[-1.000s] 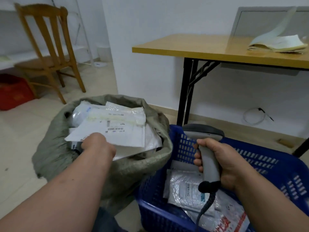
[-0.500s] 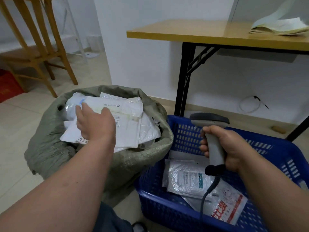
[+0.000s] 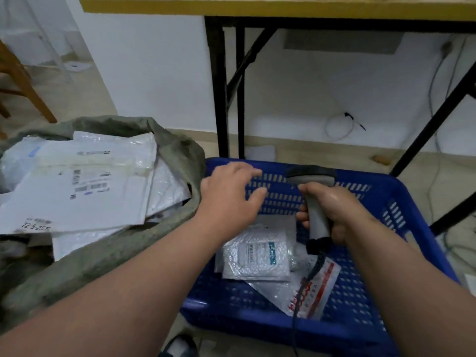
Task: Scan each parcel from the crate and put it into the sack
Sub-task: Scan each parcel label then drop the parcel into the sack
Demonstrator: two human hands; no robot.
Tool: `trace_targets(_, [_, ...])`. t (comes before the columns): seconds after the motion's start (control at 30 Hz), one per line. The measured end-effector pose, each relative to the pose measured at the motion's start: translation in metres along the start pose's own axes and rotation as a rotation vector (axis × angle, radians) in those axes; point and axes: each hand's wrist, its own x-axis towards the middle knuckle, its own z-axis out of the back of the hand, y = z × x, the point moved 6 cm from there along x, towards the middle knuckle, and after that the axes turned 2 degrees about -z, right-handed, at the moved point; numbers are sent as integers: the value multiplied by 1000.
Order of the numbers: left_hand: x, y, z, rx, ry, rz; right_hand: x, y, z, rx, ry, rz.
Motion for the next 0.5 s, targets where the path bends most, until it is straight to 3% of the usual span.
trace_targets(0.1, [14, 12, -69, 17, 255, 112, 26, -10, 18, 4, -31, -49])
trace_targets(0.23, [10, 58, -155, -259, 523, 501, 67, -18, 39, 15, -72, -101])
trace_targets(0.37, [-17, 119, -221, -213, 685, 798, 109, -34, 46, -9, -47, -141])
trace_targets(0.5, [-36, 165, -272, -256, 701, 1016, 151, -65, 42, -35, -18, -220])
